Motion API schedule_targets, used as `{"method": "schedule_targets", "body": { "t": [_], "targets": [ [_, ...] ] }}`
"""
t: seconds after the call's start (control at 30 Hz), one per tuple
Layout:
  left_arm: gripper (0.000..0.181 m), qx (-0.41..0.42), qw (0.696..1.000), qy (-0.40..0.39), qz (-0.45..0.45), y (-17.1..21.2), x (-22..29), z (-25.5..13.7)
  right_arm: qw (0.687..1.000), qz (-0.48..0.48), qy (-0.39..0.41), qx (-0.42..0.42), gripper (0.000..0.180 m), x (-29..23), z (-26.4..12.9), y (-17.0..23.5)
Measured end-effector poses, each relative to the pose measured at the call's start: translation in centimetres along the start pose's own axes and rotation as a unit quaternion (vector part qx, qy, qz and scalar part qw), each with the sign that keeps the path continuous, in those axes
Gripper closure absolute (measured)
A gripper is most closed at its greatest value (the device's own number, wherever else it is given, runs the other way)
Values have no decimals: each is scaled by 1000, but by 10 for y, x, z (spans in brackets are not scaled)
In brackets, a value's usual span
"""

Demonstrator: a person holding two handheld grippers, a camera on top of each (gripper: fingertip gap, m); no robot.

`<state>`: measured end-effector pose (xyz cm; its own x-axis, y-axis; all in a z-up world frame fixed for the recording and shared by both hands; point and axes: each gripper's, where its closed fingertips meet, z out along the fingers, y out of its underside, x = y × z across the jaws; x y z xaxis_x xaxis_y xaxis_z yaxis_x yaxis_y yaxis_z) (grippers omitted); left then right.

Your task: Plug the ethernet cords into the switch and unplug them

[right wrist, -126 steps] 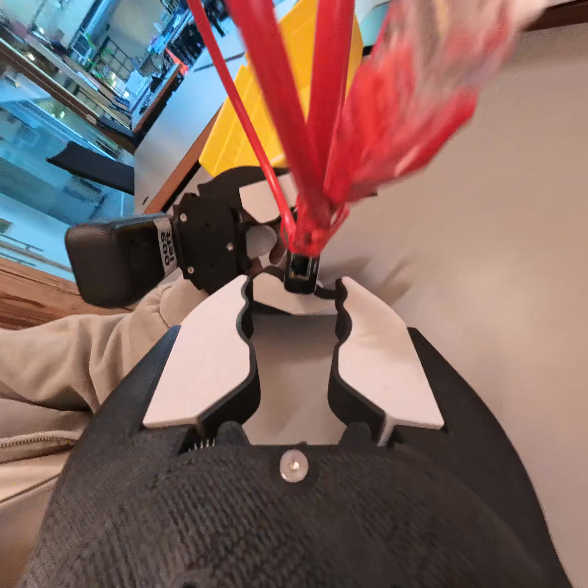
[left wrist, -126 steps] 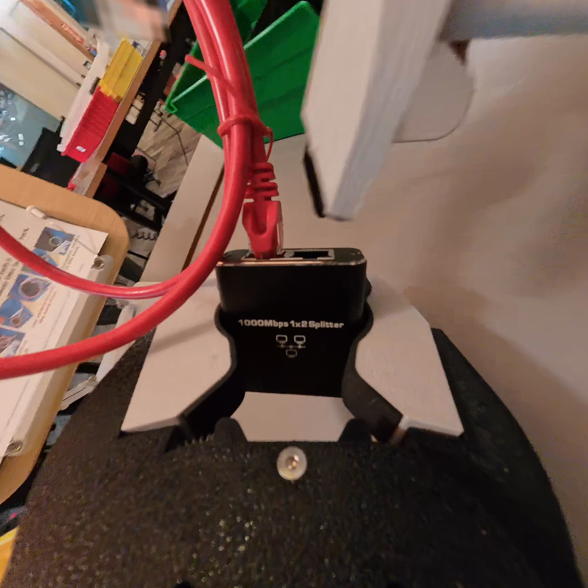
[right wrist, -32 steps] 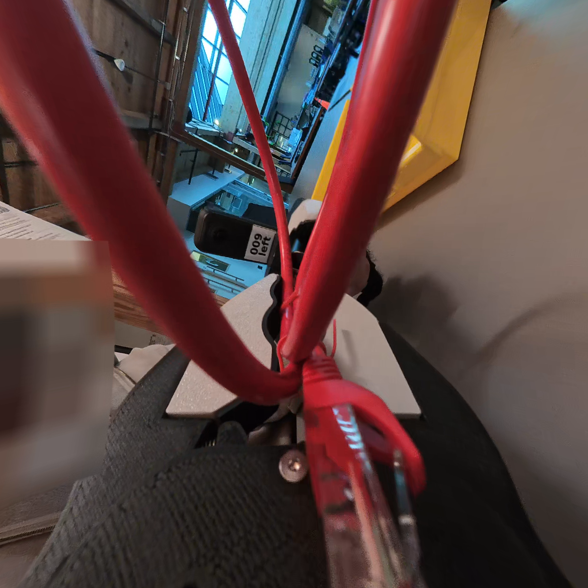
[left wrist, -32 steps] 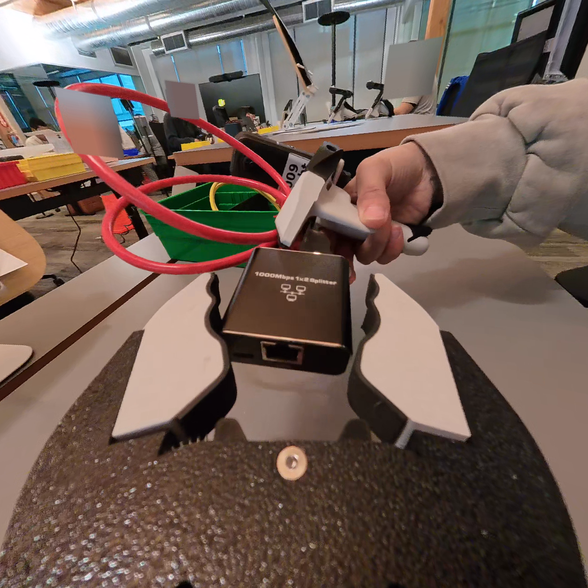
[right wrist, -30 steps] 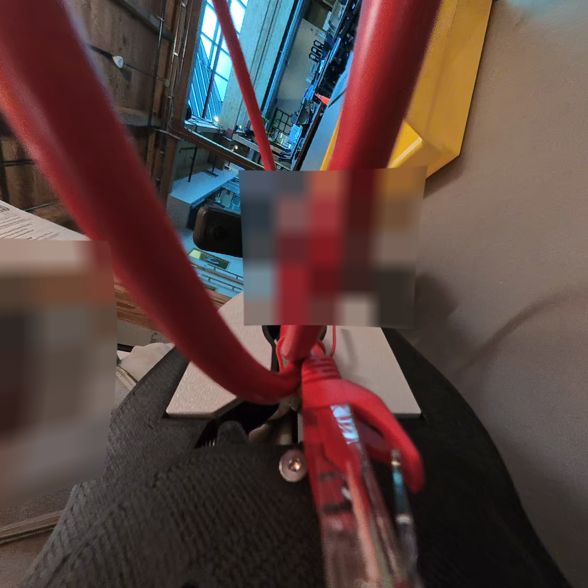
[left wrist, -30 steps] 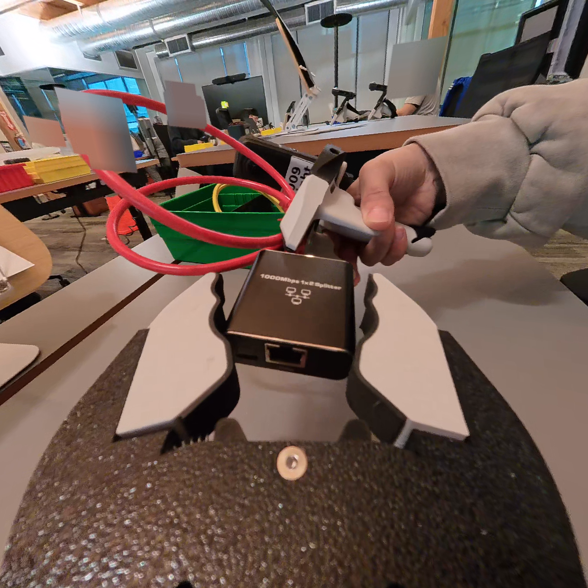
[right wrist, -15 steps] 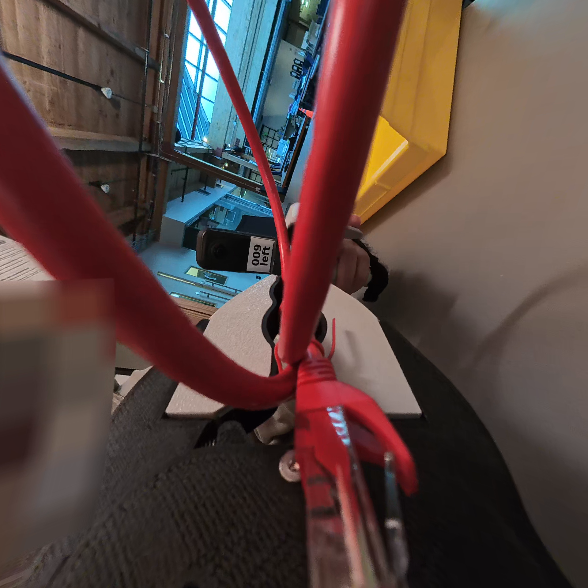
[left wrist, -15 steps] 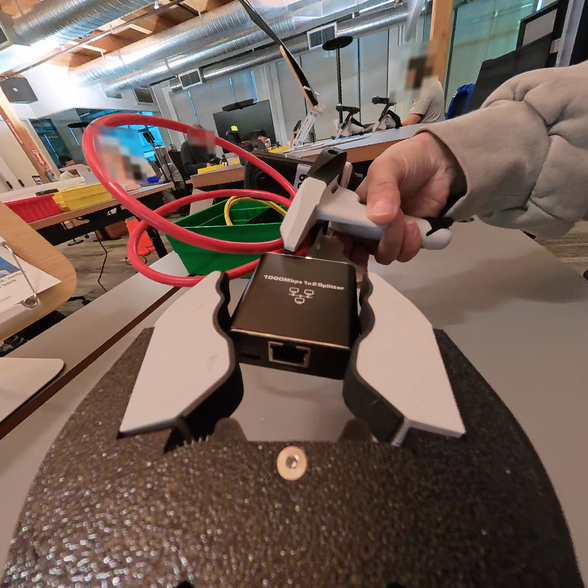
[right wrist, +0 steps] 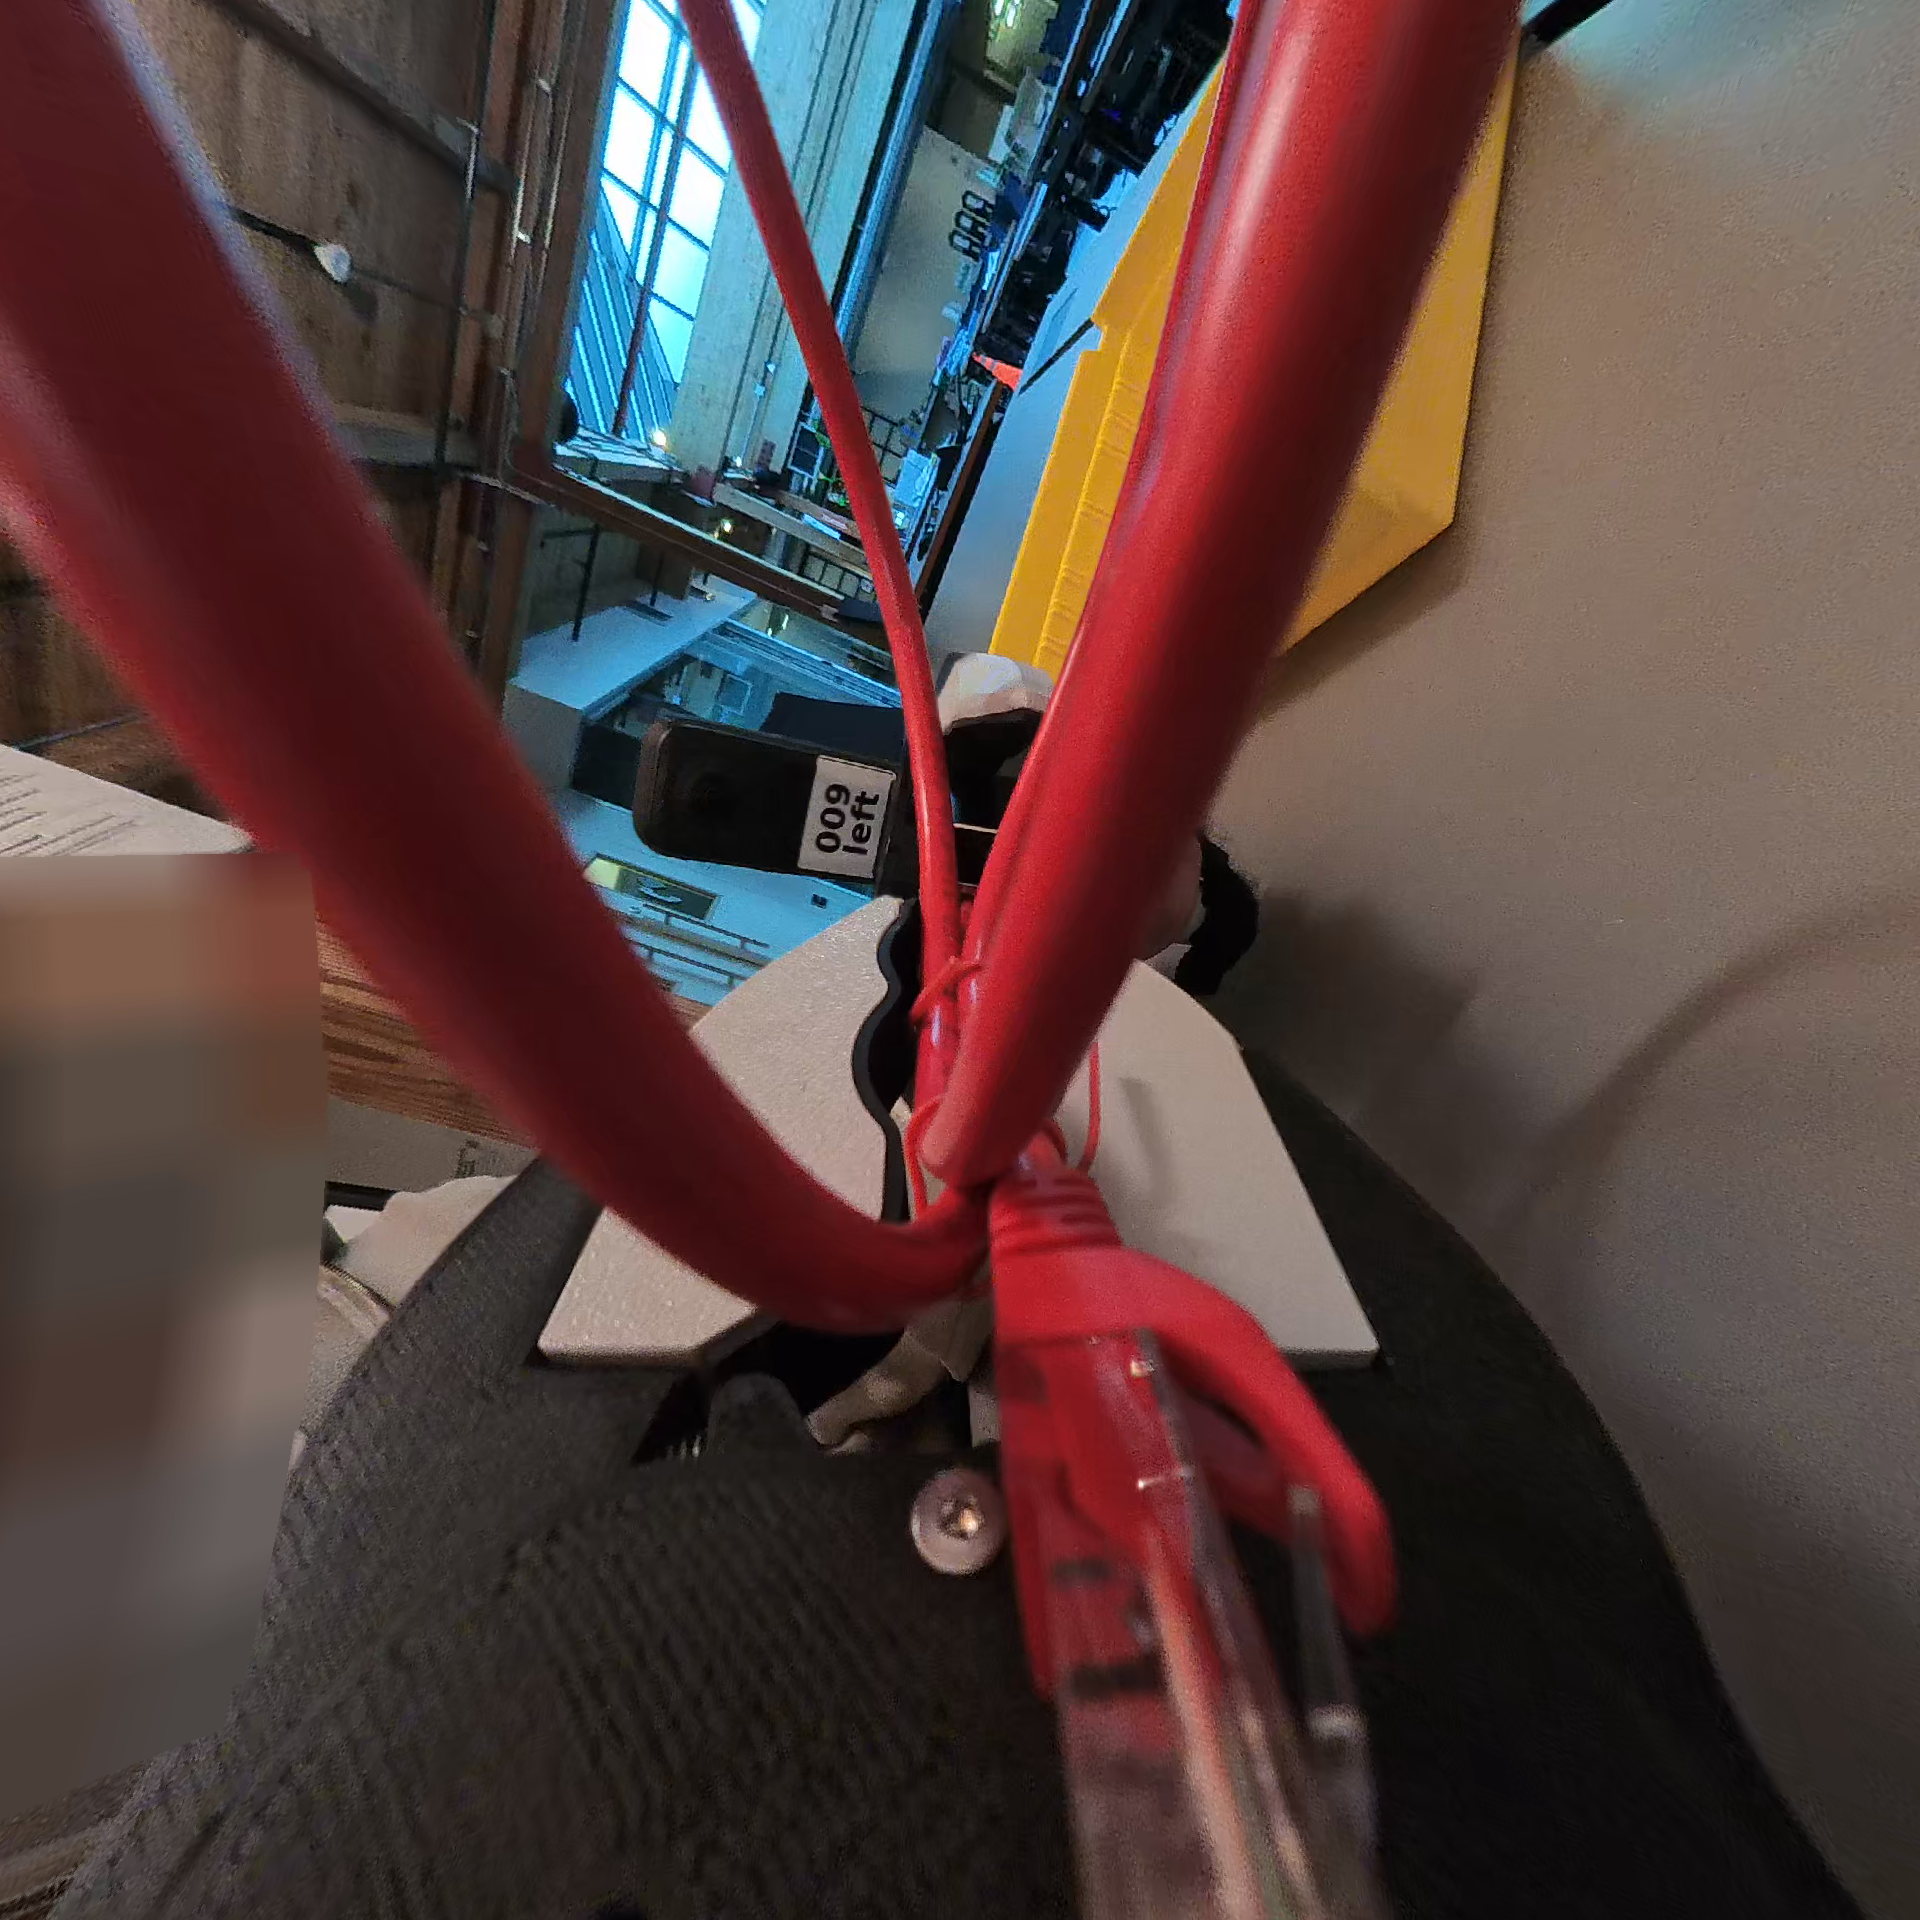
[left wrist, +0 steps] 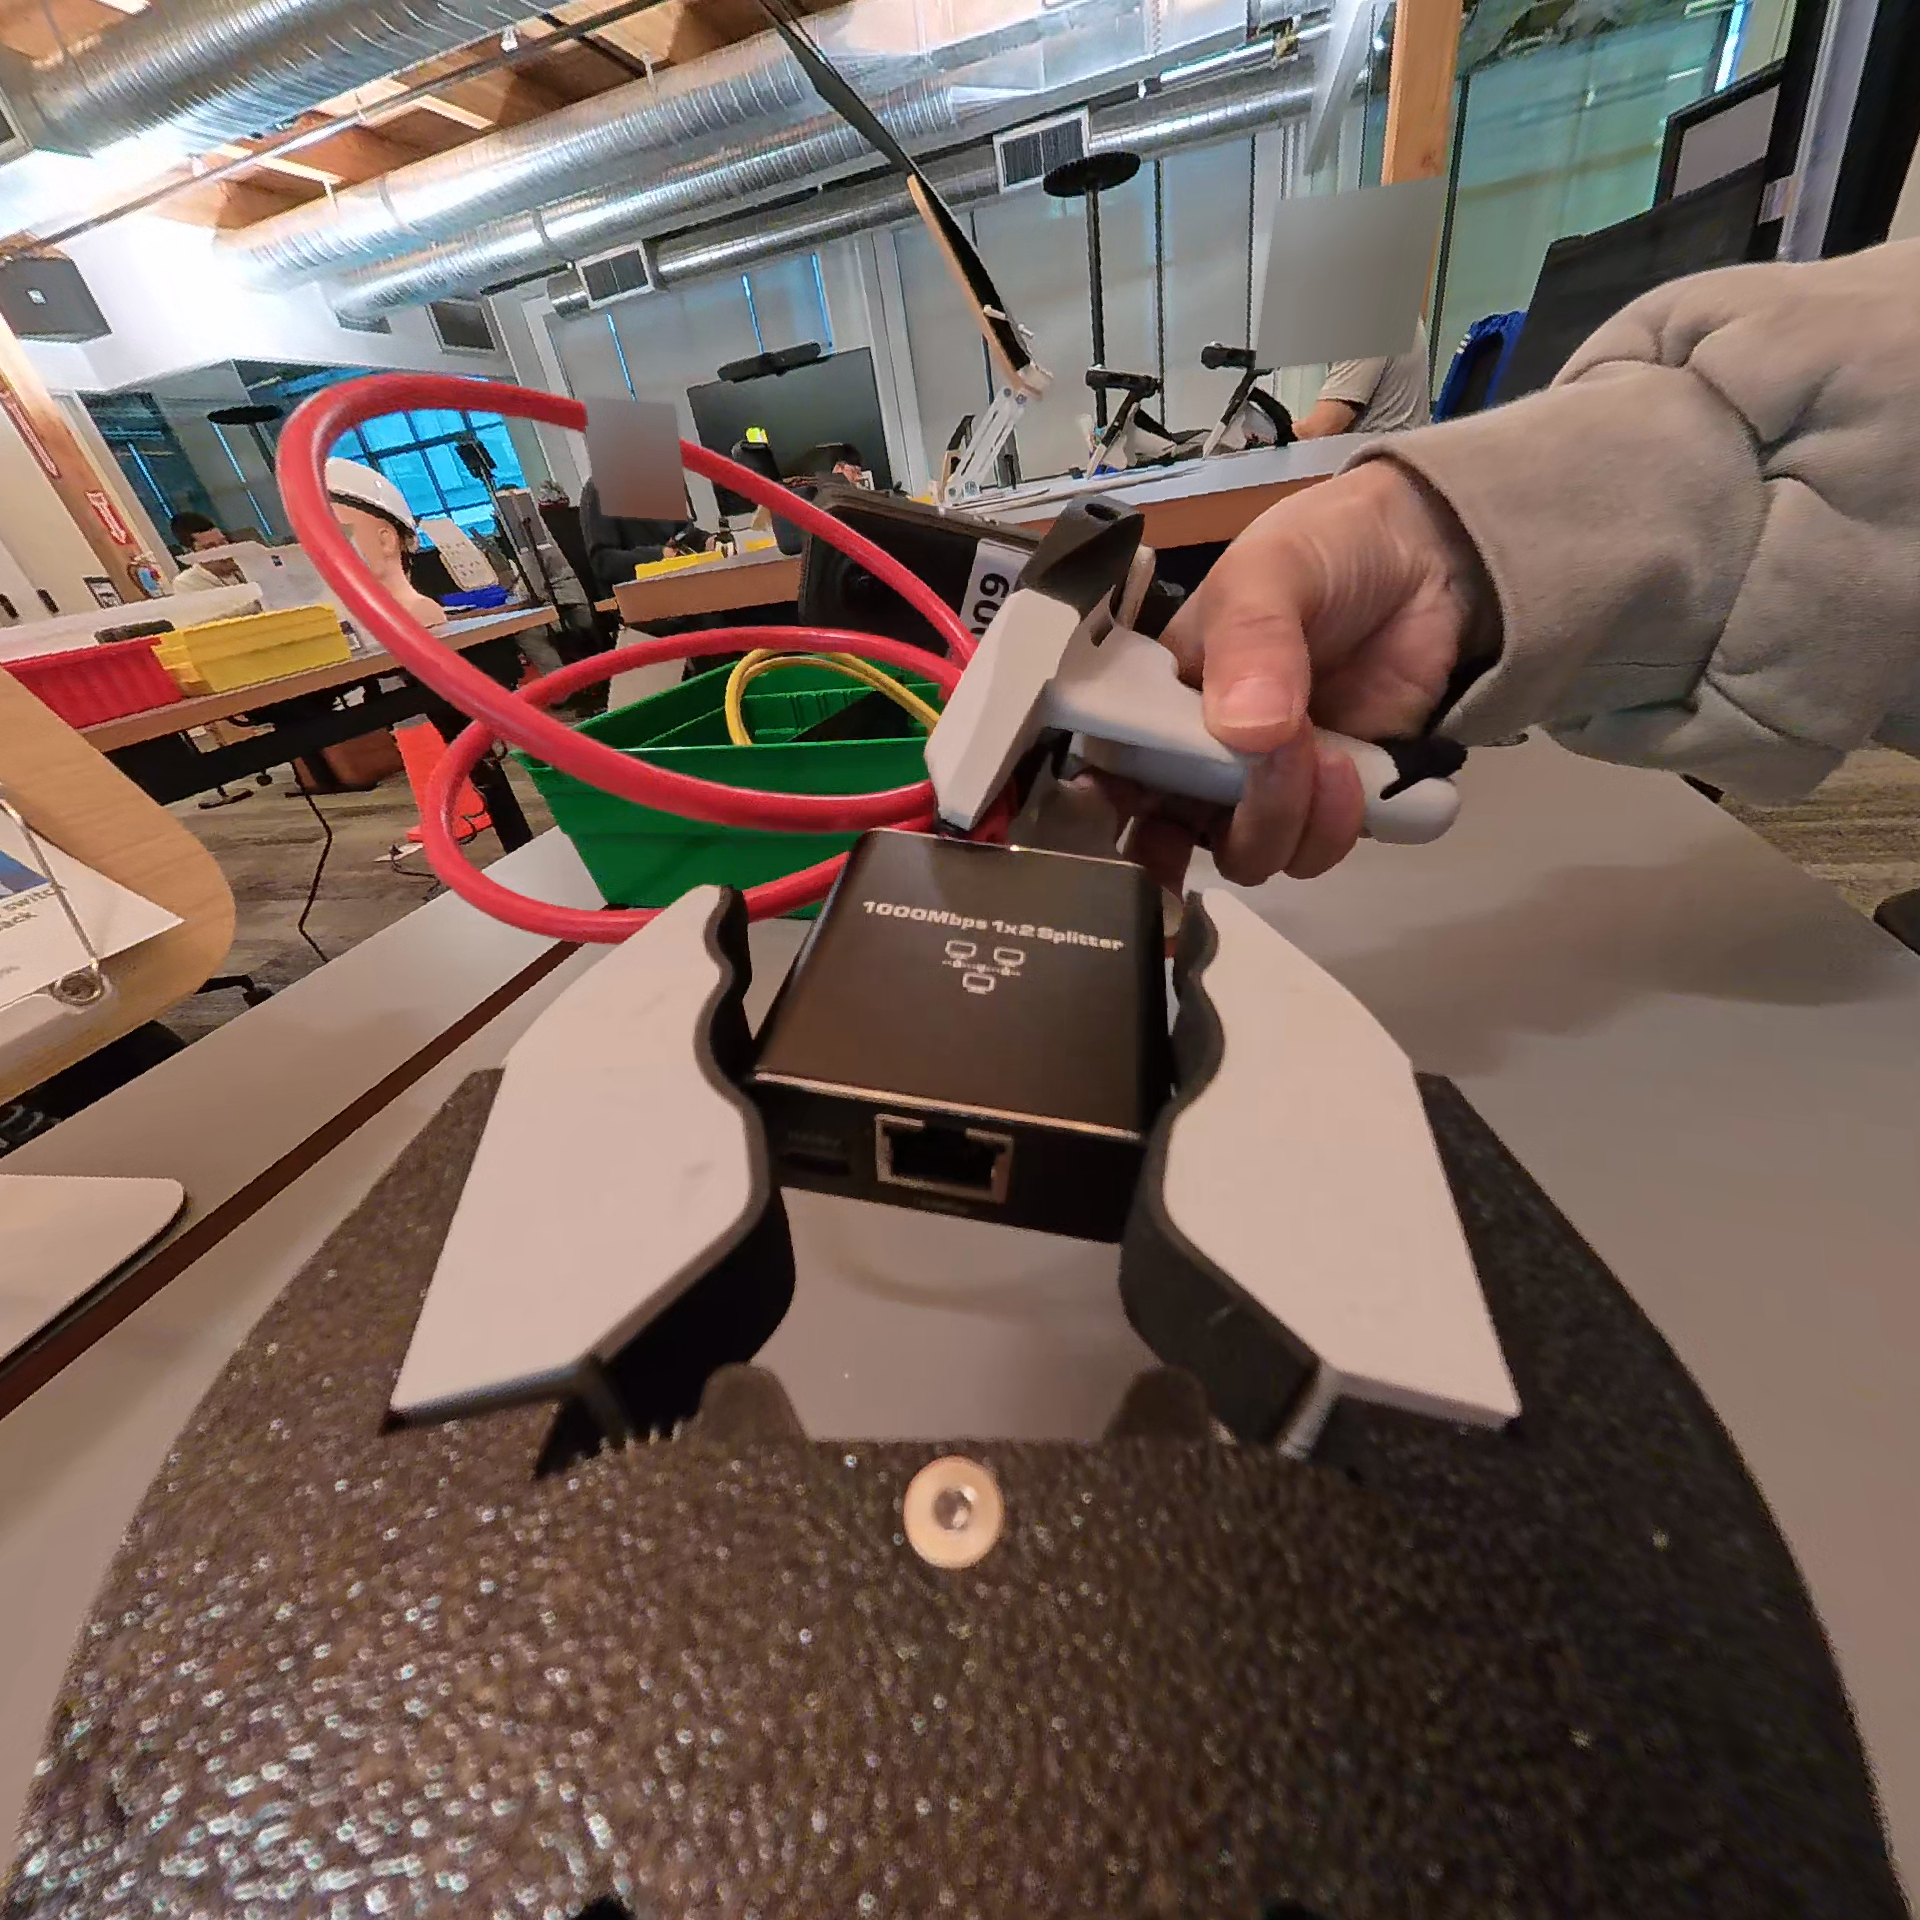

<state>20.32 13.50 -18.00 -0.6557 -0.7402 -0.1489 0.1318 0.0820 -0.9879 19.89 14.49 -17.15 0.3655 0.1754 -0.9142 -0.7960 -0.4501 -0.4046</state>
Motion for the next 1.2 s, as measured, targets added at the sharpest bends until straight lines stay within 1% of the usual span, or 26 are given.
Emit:
{"method": "schedule_targets", "body": {
  "t": [0.27,0.83,1.0,1.2],
  "targets": [
    [103,-4,1000,-5,2,2,-1,-1,1000,-13,22,-5,163,1,2,-1],
    [103,-13,1000,-5,3,5,-2,0,999,-51,14,-3,165,4,2,-1],
    [103,-22,1000,-4,7,9,-1,2,995,-95,33,-28,166,4,0,2],
    [103,-51,999,-5,10,19,0,5,995,-95,31,-30,167,13,-3,3]
  ]
}}
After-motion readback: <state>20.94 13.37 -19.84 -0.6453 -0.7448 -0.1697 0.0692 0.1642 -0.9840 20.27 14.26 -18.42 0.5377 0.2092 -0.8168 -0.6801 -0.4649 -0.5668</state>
